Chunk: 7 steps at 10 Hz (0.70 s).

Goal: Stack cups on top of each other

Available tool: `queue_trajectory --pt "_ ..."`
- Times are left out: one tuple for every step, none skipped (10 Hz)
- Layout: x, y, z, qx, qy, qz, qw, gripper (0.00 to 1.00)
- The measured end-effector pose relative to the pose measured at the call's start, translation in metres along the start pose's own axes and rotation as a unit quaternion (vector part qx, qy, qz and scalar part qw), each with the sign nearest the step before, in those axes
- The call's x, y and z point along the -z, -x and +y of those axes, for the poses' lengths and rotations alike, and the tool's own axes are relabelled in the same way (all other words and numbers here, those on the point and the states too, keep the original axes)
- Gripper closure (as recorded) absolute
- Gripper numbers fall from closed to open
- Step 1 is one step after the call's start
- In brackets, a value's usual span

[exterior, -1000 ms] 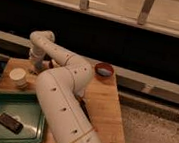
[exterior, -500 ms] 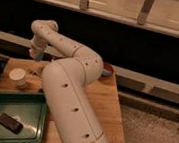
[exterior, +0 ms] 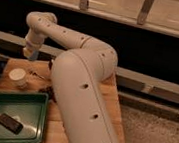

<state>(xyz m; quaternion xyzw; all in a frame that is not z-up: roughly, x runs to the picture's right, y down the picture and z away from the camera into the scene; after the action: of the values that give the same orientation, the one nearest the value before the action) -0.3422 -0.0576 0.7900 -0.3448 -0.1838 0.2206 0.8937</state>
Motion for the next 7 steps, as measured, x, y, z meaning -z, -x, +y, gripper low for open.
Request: queue_trajectory --pt "-0.001 0.004 0.020 0.011 0.011 0.001 0.9999 1.00" --pt "-0.004 0.008 0.047 0.025 0.027 0.004 0.9993 1.00" --pt "-0.007 0.011 0.063 0.036 0.039 0.005 0.9986 1.00" --pt "-0.011 0.016 0.080 0.049 0.053 0.006 0.9974 1.00" --pt "-0.016 0.022 0.094 0.061 0.067 0.008 0.9958 1.00" --pt "-0.019 0.026 0.102 0.067 0.075 0.007 0.9949 0.98" --pt "-0.025 0.028 0.104 0.070 0.081 0.008 0.9942 0.90"
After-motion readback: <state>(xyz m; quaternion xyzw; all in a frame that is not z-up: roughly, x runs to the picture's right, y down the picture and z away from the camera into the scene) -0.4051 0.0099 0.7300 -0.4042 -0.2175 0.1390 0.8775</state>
